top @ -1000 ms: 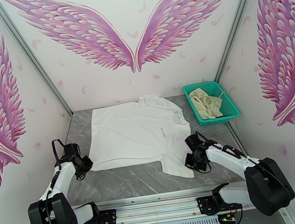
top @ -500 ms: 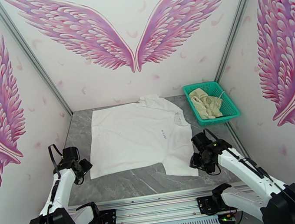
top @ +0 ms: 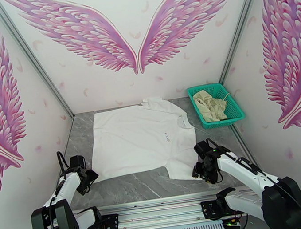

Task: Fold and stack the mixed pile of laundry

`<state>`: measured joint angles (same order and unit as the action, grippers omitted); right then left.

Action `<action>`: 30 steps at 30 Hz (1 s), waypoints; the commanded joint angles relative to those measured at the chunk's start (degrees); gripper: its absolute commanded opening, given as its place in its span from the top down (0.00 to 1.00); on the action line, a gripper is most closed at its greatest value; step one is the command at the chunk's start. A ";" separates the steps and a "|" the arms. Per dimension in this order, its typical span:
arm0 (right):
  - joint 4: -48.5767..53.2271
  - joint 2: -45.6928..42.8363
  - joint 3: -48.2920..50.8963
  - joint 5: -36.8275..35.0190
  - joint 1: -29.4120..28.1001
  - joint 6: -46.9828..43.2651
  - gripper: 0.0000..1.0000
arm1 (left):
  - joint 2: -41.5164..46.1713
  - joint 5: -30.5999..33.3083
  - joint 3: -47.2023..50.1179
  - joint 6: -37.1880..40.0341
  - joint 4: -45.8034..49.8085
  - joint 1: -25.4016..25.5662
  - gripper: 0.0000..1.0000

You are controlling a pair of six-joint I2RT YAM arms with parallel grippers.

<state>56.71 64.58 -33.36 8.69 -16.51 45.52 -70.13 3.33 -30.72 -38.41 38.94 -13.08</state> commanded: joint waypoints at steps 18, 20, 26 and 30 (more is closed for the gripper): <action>-6.20 1.52 -3.49 0.02 0.46 1.45 1.00 | 2.87 -5.07 -4.39 1.30 -4.43 0.78 1.00; -3.97 0.36 -6.18 -1.17 0.44 0.94 1.00 | 3.05 -5.66 -5.20 1.60 -4.40 0.86 1.00; 0.50 -1.12 -13.64 -1.92 0.68 -0.05 1.00 | 4.22 -6.67 -7.97 2.30 -3.37 0.95 1.00; 1.45 -0.42 -18.04 -2.10 1.10 -0.90 1.00 | 4.13 -5.91 -10.63 3.00 -2.64 0.94 1.00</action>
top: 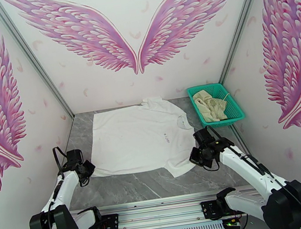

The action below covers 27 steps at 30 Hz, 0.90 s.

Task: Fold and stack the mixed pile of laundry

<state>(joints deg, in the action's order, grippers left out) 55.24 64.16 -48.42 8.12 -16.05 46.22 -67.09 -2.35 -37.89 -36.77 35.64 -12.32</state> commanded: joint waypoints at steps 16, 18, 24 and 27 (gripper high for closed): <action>-2.36 19.22 -27.28 -0.91 3.53 -8.54 1.00 | -10.74 1.20 -13.24 -0.28 -3.60 0.01 1.00; -2.90 22.56 -30.26 -0.65 4.10 -9.39 1.00 | -13.00 1.34 -15.04 -0.14 -3.88 -0.07 1.00; -4.53 31.31 -37.50 1.33 5.49 -10.40 1.00 | -19.80 0.89 -19.63 0.00 -5.03 -0.08 1.00; -4.62 35.18 -40.61 1.90 5.43 -10.69 1.00 | -22.36 0.84 -21.13 0.26 -5.36 -0.08 1.00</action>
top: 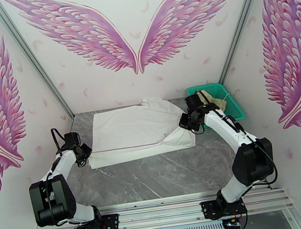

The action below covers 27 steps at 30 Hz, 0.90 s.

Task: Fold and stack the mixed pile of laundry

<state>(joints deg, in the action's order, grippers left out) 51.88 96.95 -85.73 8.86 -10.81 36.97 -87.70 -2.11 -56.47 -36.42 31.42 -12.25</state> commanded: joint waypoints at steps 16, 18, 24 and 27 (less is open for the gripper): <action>-1.86 5.36 -4.75 1.07 3.47 -1.92 1.00 | -8.63 -0.33 -12.54 2.28 1.32 0.39 1.00; -2.11 4.58 -3.56 1.07 3.78 -1.86 1.00 | -9.79 -0.53 -13.66 2.71 1.52 0.51 1.00; -3.67 3.78 -1.10 1.59 4.52 -0.89 1.00 | -13.06 -0.43 -17.02 3.63 2.36 1.35 1.00; -3.89 4.29 -1.73 1.68 4.57 -0.67 1.00 | -14.67 -0.29 -20.08 4.06 2.73 1.44 1.00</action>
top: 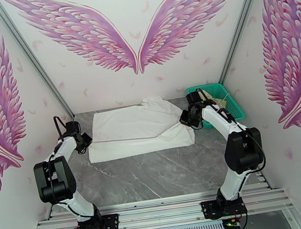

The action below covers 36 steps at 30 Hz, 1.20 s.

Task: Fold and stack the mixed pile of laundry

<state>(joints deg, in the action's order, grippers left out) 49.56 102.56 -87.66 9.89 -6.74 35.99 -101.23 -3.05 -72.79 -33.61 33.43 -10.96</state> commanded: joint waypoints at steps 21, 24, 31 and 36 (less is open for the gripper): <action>-1.92 -4.58 3.17 1.34 0.95 0.75 1.00 | -3.23 -0.25 -6.08 2.12 0.97 0.85 1.00; -1.53 -10.43 7.48 1.45 0.95 1.15 1.00 | -1.72 -0.36 -5.77 3.16 1.55 1.11 1.00; -0.77 -23.03 17.86 0.91 0.92 3.59 1.00 | -1.32 -0.03 -6.24 4.77 1.82 1.38 1.00; -1.03 -22.42 18.66 -0.09 0.95 3.67 1.00 | -3.47 -0.29 -8.79 5.51 2.23 1.53 1.00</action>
<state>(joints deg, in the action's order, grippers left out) 48.31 78.74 -70.04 11.11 -6.37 38.57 -104.27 -3.44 -79.18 -29.47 34.89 -9.58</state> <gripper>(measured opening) 0.067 0.059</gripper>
